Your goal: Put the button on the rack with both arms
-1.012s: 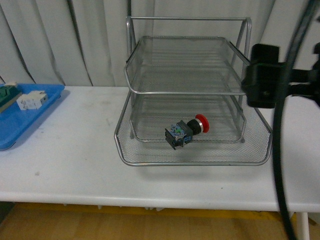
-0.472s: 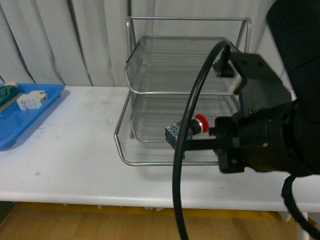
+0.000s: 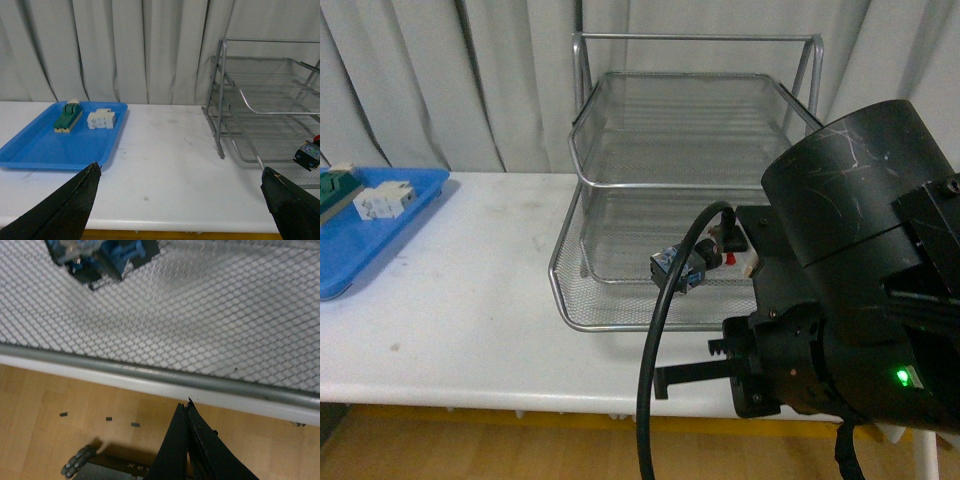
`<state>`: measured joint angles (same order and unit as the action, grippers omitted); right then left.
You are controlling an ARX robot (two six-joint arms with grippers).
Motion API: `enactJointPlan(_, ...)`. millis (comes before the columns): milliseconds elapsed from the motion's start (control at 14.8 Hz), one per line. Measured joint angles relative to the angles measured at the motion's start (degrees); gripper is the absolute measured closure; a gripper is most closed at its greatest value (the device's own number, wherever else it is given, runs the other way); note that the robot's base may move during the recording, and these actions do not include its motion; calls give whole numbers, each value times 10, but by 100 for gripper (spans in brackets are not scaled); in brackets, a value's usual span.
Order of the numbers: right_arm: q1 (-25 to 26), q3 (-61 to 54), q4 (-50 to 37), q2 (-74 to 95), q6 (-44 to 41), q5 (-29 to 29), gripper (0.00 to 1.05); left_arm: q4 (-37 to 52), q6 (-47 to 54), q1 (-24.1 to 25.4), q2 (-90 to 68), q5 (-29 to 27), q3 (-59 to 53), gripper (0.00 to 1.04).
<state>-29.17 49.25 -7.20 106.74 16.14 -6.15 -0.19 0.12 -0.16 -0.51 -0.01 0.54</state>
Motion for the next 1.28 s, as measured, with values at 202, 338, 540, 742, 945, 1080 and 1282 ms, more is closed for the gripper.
enactJointPlan(202, 11, 39, 17, 9, -1, -8, 103, 0, 0, 0, 0, 0, 0, 7)
enactJointPlan(338, 19, 71, 35, 21, -5, -11, 103, 0, 0, 0, 0, 0, 0, 7)
enactJointPlan(540, 38, 110, 53, 40, -12, -14, 103, 0, 0, 0, 0, 0, 0, 7)
enactJointPlan(742, 61, 148, 65, 70, -19, -15, 103, 0, 0, 0, 0, 0, 0, 7)
enactJointPlan(945, 83, 189, 78, 92, -26, -16, 103, 0, 0, 0, 0, 0, 0, 7)
enactJointPlan(1080, 90, 218, 83, 117, -27, -15, 103, 0, 0, 0, 0, 0, 0, 7)
enactJointPlan(1282, 97, 238, 84, 139, -30, -16, 103, 0, 0, 0, 0, 0, 0, 7)
